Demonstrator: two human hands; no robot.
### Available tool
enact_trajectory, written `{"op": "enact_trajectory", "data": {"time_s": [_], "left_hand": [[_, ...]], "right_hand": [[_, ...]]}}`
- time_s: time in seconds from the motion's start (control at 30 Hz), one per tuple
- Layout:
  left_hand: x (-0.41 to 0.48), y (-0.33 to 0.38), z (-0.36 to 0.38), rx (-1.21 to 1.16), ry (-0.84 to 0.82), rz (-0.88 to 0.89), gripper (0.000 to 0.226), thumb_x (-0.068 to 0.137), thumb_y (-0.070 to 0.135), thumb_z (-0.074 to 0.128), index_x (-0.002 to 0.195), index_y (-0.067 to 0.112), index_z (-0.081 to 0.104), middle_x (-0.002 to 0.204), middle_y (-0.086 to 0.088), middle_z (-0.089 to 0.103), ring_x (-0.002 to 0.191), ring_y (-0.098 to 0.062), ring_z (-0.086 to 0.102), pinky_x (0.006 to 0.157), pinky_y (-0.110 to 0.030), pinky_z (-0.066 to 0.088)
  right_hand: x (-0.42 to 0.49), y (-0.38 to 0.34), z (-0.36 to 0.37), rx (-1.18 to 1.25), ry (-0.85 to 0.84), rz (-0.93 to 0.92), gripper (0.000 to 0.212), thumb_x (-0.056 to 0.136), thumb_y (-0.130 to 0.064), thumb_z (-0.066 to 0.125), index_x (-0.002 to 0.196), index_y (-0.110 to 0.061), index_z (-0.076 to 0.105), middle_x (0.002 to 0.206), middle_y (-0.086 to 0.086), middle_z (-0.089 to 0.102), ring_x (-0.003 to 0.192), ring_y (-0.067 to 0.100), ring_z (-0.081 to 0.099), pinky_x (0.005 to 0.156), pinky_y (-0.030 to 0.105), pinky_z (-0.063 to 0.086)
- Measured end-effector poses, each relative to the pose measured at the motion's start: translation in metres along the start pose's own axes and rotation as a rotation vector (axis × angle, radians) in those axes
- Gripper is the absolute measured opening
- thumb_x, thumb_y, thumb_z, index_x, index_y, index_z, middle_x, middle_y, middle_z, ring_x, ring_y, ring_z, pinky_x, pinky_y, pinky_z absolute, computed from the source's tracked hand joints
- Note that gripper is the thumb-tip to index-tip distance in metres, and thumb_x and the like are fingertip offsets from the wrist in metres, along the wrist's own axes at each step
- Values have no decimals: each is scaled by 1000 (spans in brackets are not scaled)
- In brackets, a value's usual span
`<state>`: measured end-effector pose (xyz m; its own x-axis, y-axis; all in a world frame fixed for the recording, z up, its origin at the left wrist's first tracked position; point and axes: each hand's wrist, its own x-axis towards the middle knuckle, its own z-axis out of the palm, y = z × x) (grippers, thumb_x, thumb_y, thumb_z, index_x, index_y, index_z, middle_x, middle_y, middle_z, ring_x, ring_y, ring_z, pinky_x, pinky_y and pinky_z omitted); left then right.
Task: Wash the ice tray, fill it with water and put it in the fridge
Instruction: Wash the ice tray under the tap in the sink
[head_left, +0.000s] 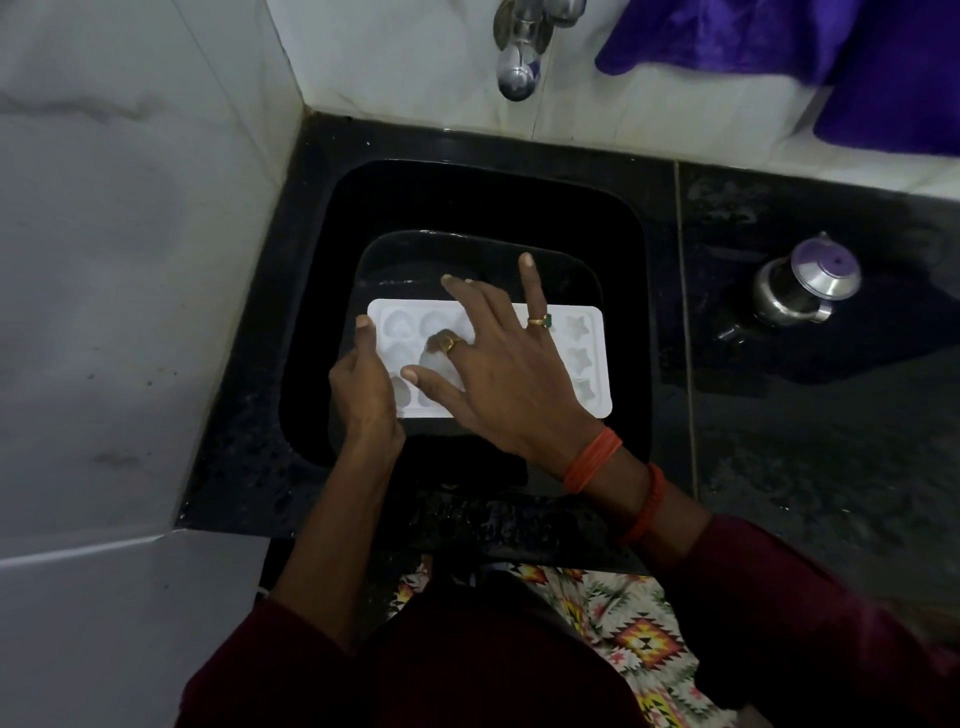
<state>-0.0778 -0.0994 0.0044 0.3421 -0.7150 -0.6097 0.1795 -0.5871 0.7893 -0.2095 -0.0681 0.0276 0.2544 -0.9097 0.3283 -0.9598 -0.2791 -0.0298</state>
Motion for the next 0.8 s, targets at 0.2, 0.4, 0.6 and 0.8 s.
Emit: {"op": "enact_trajectory", "data": {"time_s": [0.2,0.4,0.6,0.8], "left_hand": [[-3,1,1,5,-5,18,38,99,54,51,83,26,70,91,-2,75,88,-24,74,90,-47,59],[-8,3,3,-9,3,16,36,101,51,50,78,28,66,86,3,72,87,-21,72,85,-40,59],[-10,3,3,-10,-12,14,36,100,51,51,81,26,67,88,2,73,93,-24,73,88,-42,59],[-10,3,4,-14,-19,8,36,100,52,52,81,25,68,91,0,74,95,-24,73,94,-46,57]], "right_hand": [[6,0,6,2,-46,73,65,101,-66,34,117,-18,75,153,15,49,141,26,46,125,57,-7],[6,-2,13,35,-89,87,69,100,-67,28,116,-19,75,156,16,44,146,26,41,125,56,-9],[11,2,8,20,-2,68,69,100,-65,30,102,-17,79,151,15,51,141,25,47,125,57,-7],[14,1,12,13,-42,66,71,100,-67,28,101,-19,80,155,13,47,145,23,43,124,56,-11]]}}
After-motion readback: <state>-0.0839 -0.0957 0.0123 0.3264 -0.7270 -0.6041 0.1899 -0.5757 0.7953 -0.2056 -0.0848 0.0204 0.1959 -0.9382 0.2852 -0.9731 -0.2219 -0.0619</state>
